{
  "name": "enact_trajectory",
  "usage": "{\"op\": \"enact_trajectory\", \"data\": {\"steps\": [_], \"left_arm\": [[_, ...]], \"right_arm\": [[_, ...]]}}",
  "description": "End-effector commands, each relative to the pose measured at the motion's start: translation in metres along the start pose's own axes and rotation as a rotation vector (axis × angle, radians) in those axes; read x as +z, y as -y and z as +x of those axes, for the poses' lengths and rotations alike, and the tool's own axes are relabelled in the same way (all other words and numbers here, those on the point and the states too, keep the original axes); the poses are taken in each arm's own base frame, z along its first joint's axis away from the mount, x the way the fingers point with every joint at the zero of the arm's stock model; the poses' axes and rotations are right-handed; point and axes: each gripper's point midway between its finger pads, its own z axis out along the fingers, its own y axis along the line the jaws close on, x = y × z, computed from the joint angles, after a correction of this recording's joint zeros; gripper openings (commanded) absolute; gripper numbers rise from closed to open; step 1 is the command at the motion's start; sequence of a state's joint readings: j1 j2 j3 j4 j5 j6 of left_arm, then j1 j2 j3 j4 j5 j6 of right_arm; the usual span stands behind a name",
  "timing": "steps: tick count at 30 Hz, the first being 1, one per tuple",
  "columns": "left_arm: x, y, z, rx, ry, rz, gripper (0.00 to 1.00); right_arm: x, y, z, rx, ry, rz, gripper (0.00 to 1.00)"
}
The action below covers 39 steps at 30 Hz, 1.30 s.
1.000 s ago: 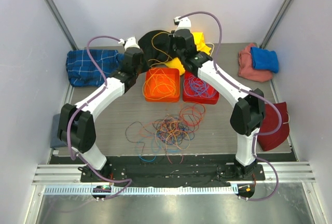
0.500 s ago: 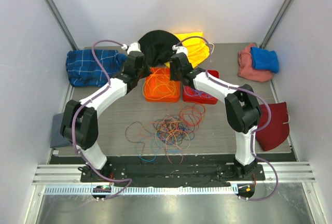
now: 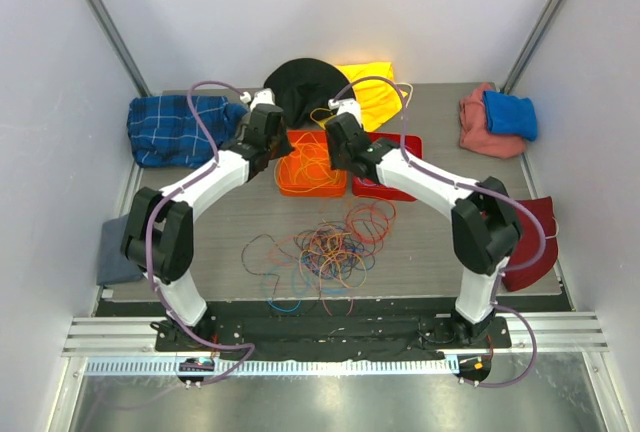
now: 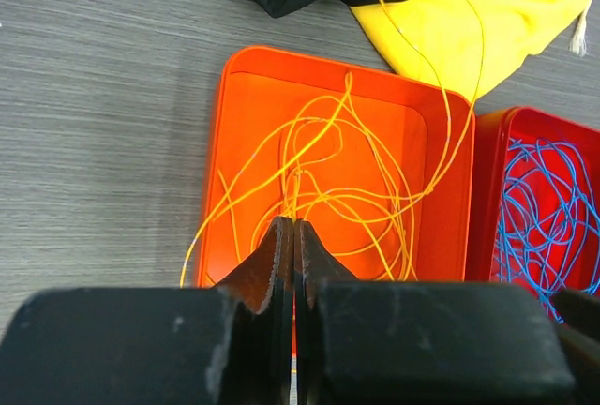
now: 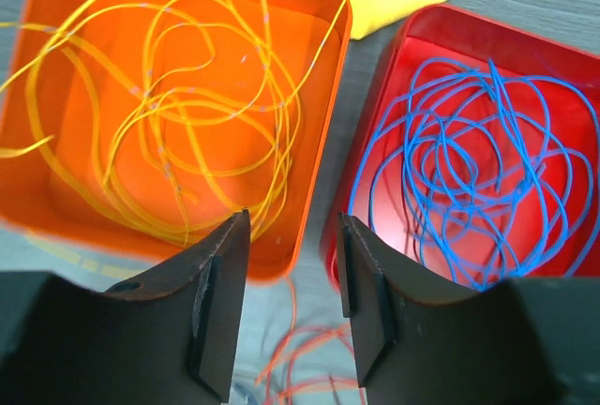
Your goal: Untangle the cables
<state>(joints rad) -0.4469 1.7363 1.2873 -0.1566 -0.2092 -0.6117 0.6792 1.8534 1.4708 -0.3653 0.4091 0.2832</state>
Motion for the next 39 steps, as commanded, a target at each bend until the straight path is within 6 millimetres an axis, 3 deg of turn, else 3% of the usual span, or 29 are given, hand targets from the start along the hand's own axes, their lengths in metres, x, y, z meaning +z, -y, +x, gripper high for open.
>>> {"op": "enact_trajectory", "data": {"steps": [1, 5, 10, 14, 19, 25, 28, 34, 37, 39], "left_arm": [[-0.024, 0.018, -0.012, 0.066, 0.047, 0.041, 0.0], [-0.04, 0.009, 0.009, 0.083, 0.0, 0.02, 0.0], [-0.073, -0.019, 0.027, 0.093, -0.031, -0.035, 0.0], [-0.103, -0.029, 0.014, 0.107, 0.012, -0.049, 0.0], [-0.126, -0.022, 0.001, 0.102, 0.026, -0.012, 0.0], [-0.153, -0.021, 0.007, 0.086, 0.015, 0.033, 0.0], [-0.158, -0.02, 0.019, 0.049, -0.017, 0.06, 0.0], [-0.171, 0.009, 0.045, 0.036, -0.072, 0.155, 0.0], [-0.164, 0.018, 0.053, 0.05, -0.09, 0.165, 0.0], [-0.149, 0.021, 0.055, 0.06, -0.096, 0.145, 0.0]], "right_arm": [[-0.049, 0.006, -0.037, 0.065, 0.144, -0.016, 0.48], [-0.069, 0.01, -0.035, 0.101, 0.177, -0.042, 0.46], [-0.091, 0.016, -0.031, 0.122, 0.216, -0.057, 0.46], [-0.097, 0.019, -0.029, 0.13, 0.233, -0.057, 0.46], [-0.101, 0.022, -0.026, 0.133, 0.234, -0.058, 0.46], [-0.115, 0.031, -0.027, 0.141, 0.258, -0.054, 0.46], [-0.119, 0.031, -0.029, 0.149, 0.264, -0.063, 0.46], [-0.122, 0.03, -0.029, 0.156, 0.269, -0.076, 0.46], [-0.122, 0.03, -0.028, 0.16, 0.267, -0.082, 0.46], [-0.122, 0.03, -0.026, 0.164, 0.266, -0.087, 0.46]]}}
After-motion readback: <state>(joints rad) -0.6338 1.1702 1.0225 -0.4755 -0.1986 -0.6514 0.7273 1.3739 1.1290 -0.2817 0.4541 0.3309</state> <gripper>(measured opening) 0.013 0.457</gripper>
